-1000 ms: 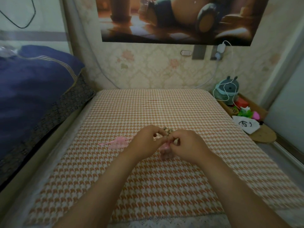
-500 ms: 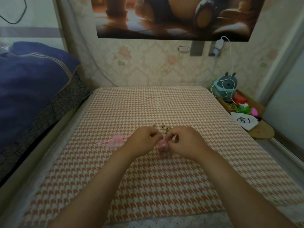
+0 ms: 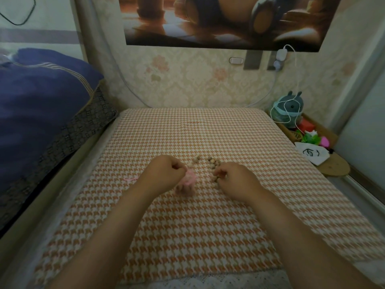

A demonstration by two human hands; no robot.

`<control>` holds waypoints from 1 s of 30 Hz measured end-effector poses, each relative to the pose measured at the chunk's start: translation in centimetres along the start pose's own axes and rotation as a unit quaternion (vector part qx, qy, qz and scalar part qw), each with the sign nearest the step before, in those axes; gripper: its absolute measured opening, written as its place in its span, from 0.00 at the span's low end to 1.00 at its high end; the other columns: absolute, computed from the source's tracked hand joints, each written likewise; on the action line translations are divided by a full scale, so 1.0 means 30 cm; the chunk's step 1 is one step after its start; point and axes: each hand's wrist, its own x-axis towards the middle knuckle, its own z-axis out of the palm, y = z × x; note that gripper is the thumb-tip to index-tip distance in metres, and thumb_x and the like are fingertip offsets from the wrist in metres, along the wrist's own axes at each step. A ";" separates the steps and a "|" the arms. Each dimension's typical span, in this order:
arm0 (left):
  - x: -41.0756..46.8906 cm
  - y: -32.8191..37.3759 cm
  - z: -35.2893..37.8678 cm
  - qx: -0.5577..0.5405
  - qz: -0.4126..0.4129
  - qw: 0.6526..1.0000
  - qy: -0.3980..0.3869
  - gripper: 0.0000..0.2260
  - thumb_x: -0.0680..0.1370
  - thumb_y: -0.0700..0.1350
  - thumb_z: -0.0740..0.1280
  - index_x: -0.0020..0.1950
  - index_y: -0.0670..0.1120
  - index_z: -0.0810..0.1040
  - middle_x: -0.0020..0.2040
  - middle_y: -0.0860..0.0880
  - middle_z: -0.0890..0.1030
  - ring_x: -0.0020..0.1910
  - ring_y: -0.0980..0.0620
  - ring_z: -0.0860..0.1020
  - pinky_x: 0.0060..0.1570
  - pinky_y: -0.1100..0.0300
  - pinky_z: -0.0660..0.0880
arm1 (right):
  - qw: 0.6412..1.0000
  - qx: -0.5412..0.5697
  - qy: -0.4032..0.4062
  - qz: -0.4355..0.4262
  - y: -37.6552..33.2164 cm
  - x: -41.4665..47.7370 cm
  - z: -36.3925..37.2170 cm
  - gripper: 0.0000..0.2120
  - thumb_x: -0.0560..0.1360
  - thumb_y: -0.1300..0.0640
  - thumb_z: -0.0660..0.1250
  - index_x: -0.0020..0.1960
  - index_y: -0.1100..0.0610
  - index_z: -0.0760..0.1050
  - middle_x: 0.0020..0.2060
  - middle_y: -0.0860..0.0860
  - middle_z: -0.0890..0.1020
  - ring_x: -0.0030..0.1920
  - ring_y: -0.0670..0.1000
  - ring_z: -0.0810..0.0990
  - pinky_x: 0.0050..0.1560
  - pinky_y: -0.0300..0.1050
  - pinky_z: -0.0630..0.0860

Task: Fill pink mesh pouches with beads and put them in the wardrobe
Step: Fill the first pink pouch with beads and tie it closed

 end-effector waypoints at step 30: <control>-0.047 -0.058 -0.049 -0.054 0.004 0.996 -0.075 0.10 0.74 0.40 0.68 0.53 0.48 0.84 0.48 0.50 0.85 0.45 0.53 0.83 0.41 0.68 0.76 | 0.985 0.074 0.062 -0.140 -0.280 0.007 0.039 0.07 0.74 0.46 0.71 0.50 0.44 0.84 0.44 0.38 0.80 0.39 0.38 0.75 0.45 0.39 0.73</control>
